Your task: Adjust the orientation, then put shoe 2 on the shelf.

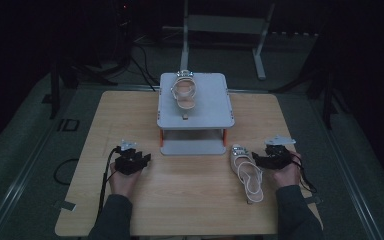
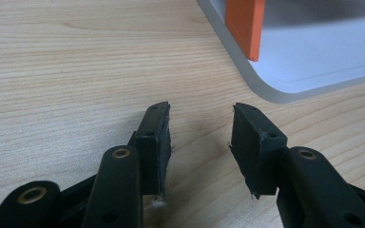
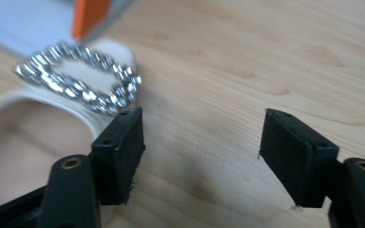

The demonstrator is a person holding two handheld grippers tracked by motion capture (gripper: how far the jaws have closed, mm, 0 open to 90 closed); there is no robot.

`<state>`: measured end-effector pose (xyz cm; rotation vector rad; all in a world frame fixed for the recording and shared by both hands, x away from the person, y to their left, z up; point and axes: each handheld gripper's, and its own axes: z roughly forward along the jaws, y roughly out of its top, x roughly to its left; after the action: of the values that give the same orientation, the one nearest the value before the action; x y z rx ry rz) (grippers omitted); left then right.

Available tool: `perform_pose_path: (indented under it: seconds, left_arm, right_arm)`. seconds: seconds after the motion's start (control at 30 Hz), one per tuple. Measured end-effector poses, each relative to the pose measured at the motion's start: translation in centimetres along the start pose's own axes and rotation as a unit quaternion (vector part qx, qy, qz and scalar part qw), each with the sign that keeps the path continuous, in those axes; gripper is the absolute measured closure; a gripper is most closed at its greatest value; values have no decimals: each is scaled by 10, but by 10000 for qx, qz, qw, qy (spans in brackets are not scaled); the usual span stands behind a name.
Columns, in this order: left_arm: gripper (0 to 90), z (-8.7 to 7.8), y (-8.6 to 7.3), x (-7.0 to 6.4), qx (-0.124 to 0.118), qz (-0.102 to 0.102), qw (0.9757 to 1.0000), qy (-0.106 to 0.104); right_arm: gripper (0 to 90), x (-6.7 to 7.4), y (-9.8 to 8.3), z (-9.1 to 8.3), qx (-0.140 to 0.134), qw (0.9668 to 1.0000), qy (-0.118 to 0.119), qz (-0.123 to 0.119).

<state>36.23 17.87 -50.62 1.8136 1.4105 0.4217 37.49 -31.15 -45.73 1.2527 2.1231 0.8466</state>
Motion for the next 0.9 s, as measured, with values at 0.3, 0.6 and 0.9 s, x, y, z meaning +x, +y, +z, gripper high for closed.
perform_pose_path:
  seconds: [0.3, 0.6, 0.9]
  left_arm:
    - [571, 0, -1, -1, -12, 14, 10000, 8]
    - [570, 0, -1, 0, -24, -8, 10000, 10]
    - [568, 0, -1, 0, -27, -18, 10000, -12]
  right_arm:
    - [338, 35, 1, -41, -117, 9992, 337, 192]
    - [383, 46, -8, -35, 292, 9978, 432, 401]
    - [604, 43, -12, -28, 679, 9953, 435, 543]
